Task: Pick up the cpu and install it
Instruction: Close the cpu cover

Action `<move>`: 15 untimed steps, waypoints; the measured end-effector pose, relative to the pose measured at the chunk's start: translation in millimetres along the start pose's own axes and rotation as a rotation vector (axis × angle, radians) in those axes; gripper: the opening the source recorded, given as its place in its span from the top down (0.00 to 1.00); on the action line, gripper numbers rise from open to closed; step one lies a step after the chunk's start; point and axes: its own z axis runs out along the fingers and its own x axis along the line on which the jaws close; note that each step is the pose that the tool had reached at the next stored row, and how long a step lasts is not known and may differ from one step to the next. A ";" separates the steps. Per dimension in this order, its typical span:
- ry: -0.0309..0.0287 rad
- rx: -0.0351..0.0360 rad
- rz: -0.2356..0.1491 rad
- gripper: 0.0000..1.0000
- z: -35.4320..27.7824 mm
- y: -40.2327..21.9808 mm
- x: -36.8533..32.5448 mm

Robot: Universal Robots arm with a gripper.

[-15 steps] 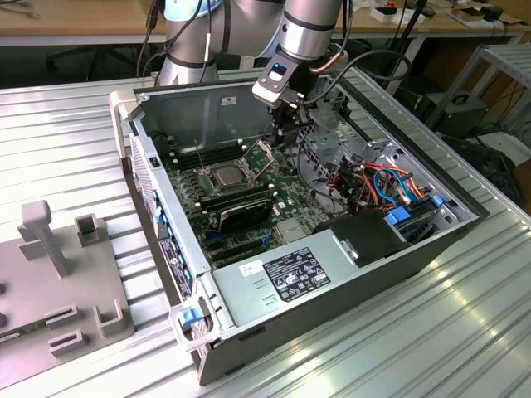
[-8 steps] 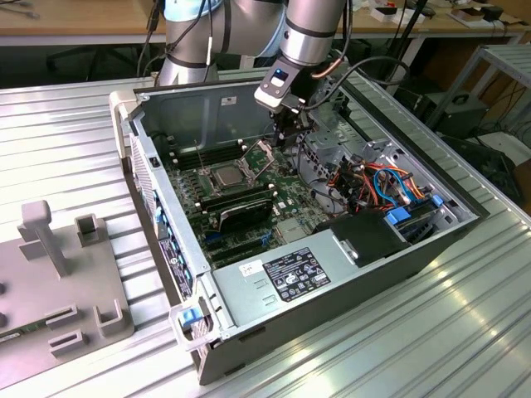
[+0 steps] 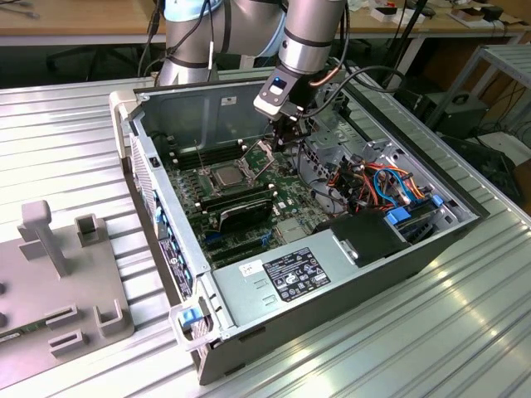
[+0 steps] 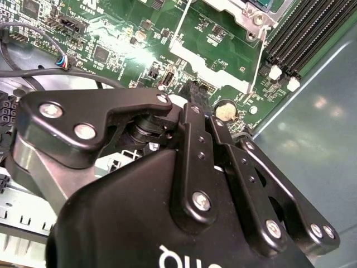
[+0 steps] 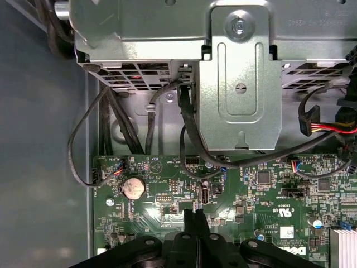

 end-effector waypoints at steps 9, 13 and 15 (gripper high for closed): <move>0.0001 0.0000 0.000 0.89 0.1 -1.2 0.0; 0.0001 -0.0001 0.000 0.89 0.1 -2.4 0.0; 0.0000 0.0000 0.000 0.89 0.0 -7.2 -0.1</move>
